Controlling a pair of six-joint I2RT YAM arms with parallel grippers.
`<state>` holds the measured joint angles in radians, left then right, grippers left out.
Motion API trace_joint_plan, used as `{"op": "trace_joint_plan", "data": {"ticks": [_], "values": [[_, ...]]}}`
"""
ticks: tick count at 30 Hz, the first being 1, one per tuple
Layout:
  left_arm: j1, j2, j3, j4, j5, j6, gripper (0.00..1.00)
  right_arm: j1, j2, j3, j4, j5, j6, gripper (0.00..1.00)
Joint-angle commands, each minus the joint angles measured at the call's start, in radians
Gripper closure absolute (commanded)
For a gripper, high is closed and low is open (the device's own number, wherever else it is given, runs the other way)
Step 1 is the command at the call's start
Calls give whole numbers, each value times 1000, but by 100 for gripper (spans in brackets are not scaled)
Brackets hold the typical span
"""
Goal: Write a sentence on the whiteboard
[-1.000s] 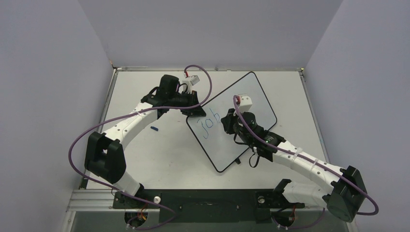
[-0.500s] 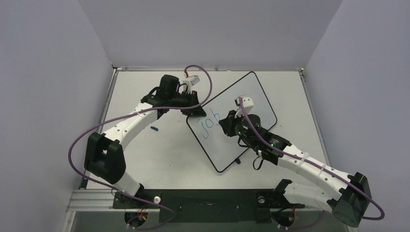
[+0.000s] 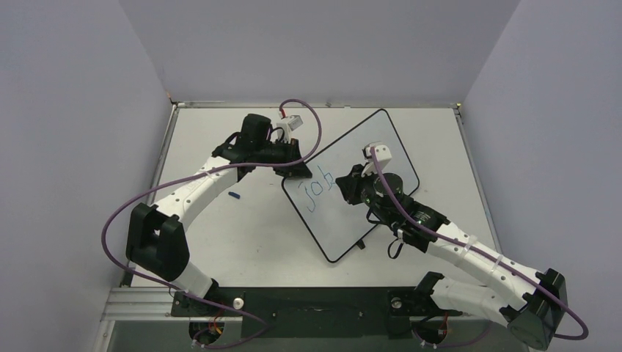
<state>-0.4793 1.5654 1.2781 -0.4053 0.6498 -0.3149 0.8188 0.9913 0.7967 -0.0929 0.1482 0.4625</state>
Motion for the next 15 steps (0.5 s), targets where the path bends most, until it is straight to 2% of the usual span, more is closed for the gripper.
{"op": "trace_joint_plan", "data": {"ticks": [1,15], "values": [[-8,-30,20,-130,-119,104,100,-4,-12,31,10,34,-19,100],[-10,-23,48,-250,-172,141,100,-65,-14,14,22,71,-52,100]]}}
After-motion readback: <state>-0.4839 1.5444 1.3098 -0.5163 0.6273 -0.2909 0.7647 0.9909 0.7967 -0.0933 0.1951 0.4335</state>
